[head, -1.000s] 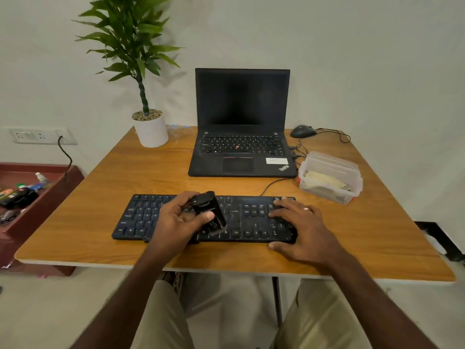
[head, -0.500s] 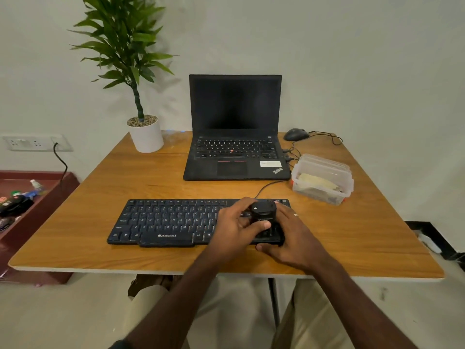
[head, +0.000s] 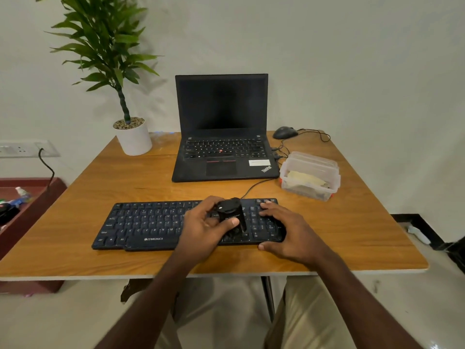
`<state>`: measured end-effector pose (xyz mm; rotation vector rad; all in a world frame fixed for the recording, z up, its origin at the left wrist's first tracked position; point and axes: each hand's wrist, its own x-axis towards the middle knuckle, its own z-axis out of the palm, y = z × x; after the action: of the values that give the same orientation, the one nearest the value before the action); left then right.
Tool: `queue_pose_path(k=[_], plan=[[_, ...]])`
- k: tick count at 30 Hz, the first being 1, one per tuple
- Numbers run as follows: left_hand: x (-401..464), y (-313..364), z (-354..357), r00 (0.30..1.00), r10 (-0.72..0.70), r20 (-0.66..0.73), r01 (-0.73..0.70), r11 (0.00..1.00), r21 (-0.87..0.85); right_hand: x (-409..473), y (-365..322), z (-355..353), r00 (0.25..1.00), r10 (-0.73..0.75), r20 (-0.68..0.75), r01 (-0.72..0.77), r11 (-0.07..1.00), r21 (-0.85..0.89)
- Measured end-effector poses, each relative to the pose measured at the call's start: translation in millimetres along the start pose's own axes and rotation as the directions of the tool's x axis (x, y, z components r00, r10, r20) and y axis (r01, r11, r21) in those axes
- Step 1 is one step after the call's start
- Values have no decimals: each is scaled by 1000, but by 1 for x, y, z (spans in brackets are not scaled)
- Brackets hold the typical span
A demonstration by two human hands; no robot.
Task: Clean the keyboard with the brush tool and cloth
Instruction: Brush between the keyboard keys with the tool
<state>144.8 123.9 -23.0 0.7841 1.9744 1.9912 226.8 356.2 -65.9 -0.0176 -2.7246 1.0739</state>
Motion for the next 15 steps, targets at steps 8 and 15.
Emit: queue_pose_path(k=[8, 15], plan=[[15, -5, 68, 990, 114, 87, -122, 988, 91, 0, 1, -15, 991, 108, 79, -125, 958, 258], [19, -15, 91, 999, 44, -25, -45, 998, -39, 3, 7, -16, 989, 119, 84, -140, 931, 338]])
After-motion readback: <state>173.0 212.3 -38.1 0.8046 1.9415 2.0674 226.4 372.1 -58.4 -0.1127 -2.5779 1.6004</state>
